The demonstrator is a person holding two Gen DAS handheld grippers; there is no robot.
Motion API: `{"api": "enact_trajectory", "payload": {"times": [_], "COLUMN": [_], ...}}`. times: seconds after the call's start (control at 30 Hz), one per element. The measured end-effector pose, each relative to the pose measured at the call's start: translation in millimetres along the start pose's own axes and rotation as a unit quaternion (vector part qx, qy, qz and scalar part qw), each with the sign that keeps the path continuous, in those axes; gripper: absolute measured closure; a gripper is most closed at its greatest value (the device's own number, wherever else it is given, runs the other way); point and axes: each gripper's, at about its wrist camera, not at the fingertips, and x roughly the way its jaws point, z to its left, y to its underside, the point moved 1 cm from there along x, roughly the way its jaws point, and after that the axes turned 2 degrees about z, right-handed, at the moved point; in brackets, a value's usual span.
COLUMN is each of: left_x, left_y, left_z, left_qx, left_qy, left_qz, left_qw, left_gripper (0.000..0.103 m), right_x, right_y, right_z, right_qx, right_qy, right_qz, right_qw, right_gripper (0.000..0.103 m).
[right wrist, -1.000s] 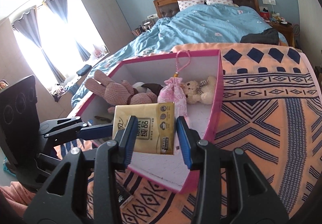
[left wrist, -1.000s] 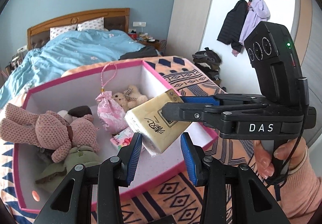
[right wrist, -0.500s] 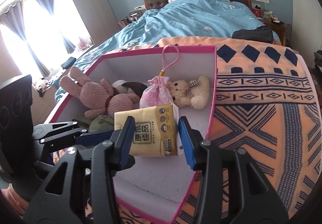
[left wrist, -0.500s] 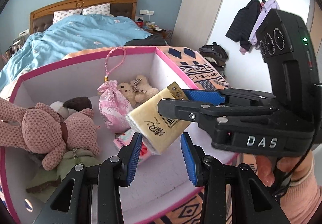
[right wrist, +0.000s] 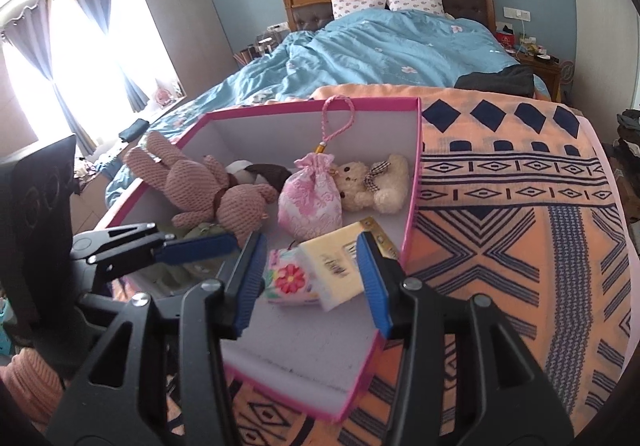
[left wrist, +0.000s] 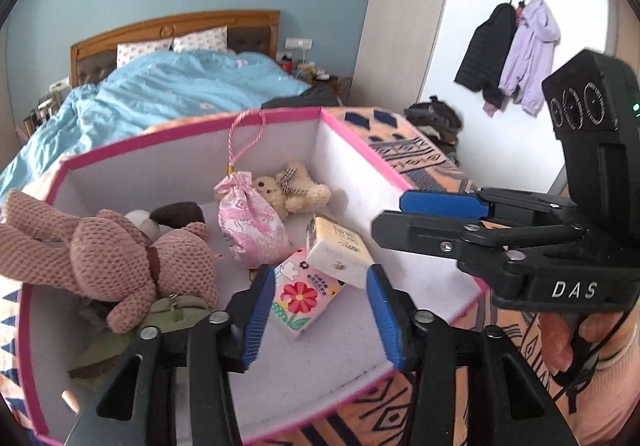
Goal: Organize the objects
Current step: 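Lower the cream tissue pack into the box and open the right gripper, then reach the right gripper to the black 'Face' tissue pack and grasp it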
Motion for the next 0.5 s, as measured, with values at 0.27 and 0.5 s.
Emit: {"api": "enact_trajectory", "payload": {"times": [0.27, 0.5], "left_x": [-60, -82], "left_y": [26, 61], "left_z": [-15, -21], "left_qx": [0.039, 0.051], "left_qy": [0.016, 0.022], "left_qz": [-0.059, -0.058], "left_qw": [0.9974, 0.9968], "left_gripper": [0.041, 0.036], "right_x": [-46, -67], "right_y": [28, 65], "right_z": [17, 39], "right_qx": [-0.017, -0.038], "right_qy": [-0.054, -0.103], "right_qz": [-0.034, -0.031], "right_qw": [0.998, 0.994], "right_gripper": [0.051, 0.051]}}
